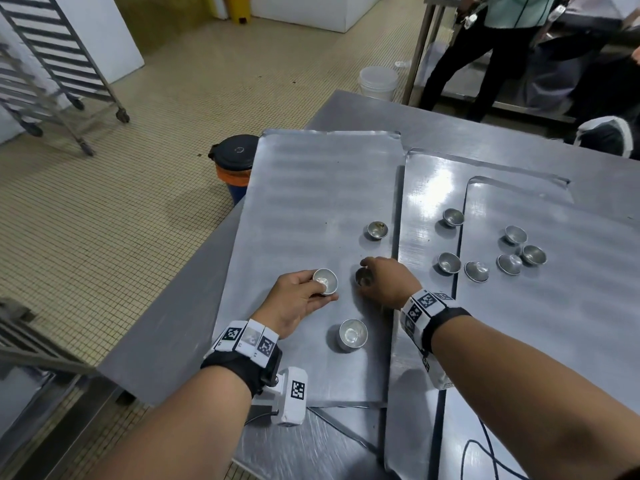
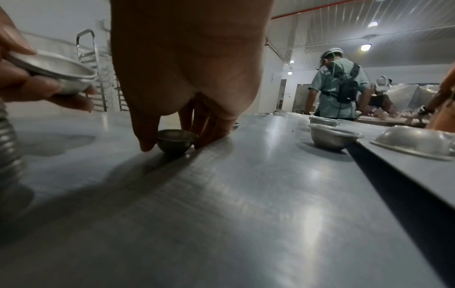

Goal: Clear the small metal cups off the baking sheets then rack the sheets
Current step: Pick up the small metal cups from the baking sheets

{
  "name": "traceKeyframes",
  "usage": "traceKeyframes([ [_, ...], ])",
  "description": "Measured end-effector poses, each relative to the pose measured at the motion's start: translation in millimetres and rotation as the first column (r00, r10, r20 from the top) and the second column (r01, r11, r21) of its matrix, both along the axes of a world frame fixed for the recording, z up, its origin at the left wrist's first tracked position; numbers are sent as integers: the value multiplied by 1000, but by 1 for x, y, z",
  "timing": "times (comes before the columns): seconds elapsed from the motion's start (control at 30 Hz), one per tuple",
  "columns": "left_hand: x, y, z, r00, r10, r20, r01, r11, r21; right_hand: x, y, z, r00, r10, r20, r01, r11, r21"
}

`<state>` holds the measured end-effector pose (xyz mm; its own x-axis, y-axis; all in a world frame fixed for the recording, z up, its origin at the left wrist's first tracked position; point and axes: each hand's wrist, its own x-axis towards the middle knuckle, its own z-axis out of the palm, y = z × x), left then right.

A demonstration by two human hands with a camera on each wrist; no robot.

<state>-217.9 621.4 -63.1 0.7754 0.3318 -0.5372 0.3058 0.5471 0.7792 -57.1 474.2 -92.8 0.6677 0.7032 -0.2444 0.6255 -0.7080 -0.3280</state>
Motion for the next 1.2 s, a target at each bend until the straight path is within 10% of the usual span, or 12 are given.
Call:
traceKeyframes([
  [0.4,0,3,10,989,133,67,-133,991,-13,-39,13,48,979,45,-201,54,886,461],
  [0.8,7,-6,17,990,83,113,-85,996,12,-49,9,50,979,67,-190,19,909,417],
  [1.2,14,8,-3,994,104,26,-105,994,38,67,11,22,965,-260,34,256,963,79],
])
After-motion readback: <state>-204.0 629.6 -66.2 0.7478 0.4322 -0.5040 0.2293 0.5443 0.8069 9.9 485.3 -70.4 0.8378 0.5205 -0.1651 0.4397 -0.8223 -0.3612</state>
